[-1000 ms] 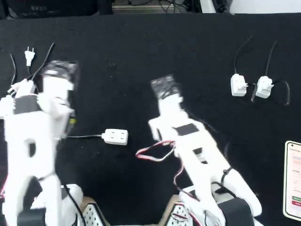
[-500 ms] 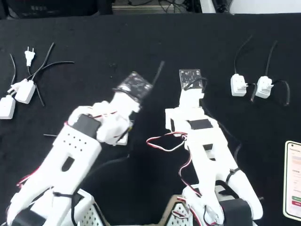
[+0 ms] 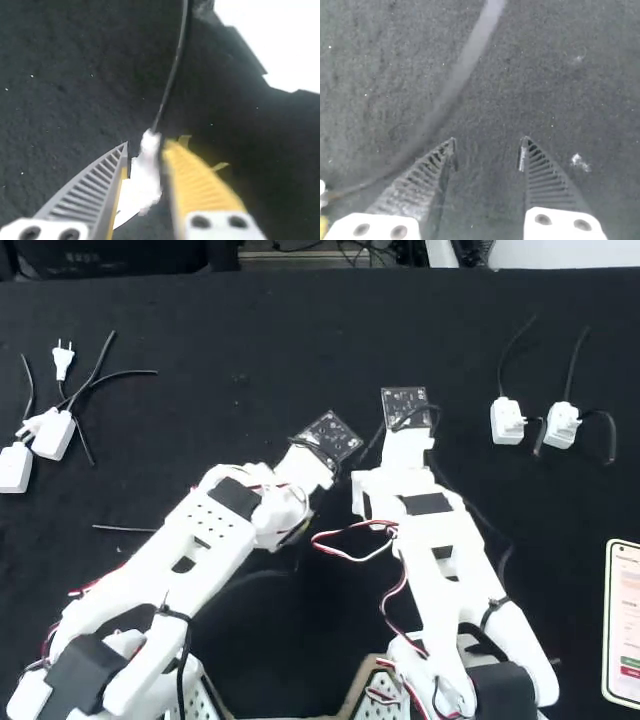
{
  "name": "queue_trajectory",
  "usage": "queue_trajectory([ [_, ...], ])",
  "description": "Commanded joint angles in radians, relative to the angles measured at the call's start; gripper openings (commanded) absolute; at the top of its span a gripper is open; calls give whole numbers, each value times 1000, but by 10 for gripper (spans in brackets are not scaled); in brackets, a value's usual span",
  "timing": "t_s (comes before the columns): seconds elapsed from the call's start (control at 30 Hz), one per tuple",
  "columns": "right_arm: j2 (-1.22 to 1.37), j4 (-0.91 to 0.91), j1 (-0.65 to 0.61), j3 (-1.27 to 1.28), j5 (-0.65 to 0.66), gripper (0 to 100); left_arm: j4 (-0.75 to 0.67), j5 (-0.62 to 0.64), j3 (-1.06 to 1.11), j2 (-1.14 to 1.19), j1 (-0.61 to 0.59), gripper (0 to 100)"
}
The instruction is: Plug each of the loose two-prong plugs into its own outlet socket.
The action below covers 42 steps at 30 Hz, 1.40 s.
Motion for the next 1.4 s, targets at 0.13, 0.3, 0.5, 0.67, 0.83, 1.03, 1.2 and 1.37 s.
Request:
queue_trajectory([
  [0.13,-44,5,23,-54,-9,198,132,-6,-102,-34,-51,220],
  [0.3,-44,5,17,-53,-9,198,295,-9,-205,-140,-194,220],
  [0.5,-44,48,11,-74,-2,198,295,-11,-64,-183,-472,221],
  [0.67,-44,126,-54,-104,0,198,97,-3,130,-183,-616,217],
  [0.83,-44,150,-94,-145,135,198,-157,54,337,-183,-644,217],
  [1.03,-42,500,-150,-298,618,200,-261,190,417,-184,-717,216],
  [1.2,-44,641,-253,-229,1051,198,-330,310,424,-183,-837,216],
  [1.37,-35,545,-311,-157,1123,199,-330,373,417,-183,-912,216],
])
